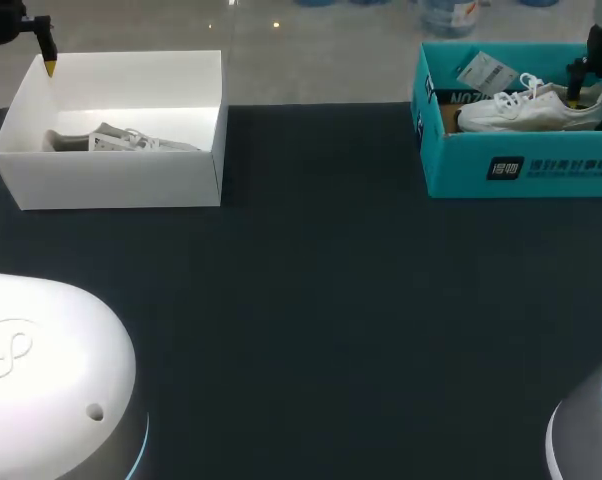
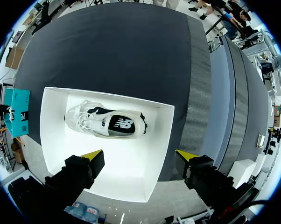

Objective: Take the shoe out of the shoebox, open the shoe tongue, remove and reinsert the insole, then place the shoe into the shoebox

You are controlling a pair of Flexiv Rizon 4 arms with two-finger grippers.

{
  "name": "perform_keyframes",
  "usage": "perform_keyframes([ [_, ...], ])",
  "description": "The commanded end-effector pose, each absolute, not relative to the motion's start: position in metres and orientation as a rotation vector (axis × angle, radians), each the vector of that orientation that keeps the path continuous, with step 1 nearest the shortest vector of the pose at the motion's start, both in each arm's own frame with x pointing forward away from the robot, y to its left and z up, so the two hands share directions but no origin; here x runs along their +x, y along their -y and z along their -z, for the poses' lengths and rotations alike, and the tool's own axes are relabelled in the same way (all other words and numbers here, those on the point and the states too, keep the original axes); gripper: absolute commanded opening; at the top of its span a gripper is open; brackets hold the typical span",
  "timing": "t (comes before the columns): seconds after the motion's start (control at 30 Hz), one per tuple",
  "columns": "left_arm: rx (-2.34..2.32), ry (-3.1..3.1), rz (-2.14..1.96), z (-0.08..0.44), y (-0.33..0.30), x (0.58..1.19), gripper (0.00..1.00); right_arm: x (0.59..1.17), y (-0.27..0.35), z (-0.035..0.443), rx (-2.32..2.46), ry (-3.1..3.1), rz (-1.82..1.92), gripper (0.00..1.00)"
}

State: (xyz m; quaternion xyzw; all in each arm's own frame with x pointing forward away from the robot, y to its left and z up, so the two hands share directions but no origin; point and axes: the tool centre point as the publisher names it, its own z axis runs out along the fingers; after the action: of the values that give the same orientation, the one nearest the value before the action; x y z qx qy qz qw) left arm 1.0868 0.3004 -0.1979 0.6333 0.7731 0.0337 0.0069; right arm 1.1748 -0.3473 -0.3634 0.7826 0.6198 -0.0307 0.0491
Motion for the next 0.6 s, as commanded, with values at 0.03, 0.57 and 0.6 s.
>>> perform_keyframes([
  [0.03, 1.981, -2.418, -0.108, 0.198, -0.301, 1.086, 1.0, 1.182, 0.347, 0.366, 2.452, -1.923, 0.204, 0.37],
  [0.57, 1.981, -2.418, -0.108, 0.198, -0.301, 1.086, 1.0, 1.176, 0.354, 0.356, 2.477, -1.841, 0.29, 0.0],
  [0.6, 1.981, -2.418, -0.108, 0.198, -0.301, 1.086, 1.0, 1.175, 0.354, 0.353, 2.48, -1.837, 0.292, 0.0],
])
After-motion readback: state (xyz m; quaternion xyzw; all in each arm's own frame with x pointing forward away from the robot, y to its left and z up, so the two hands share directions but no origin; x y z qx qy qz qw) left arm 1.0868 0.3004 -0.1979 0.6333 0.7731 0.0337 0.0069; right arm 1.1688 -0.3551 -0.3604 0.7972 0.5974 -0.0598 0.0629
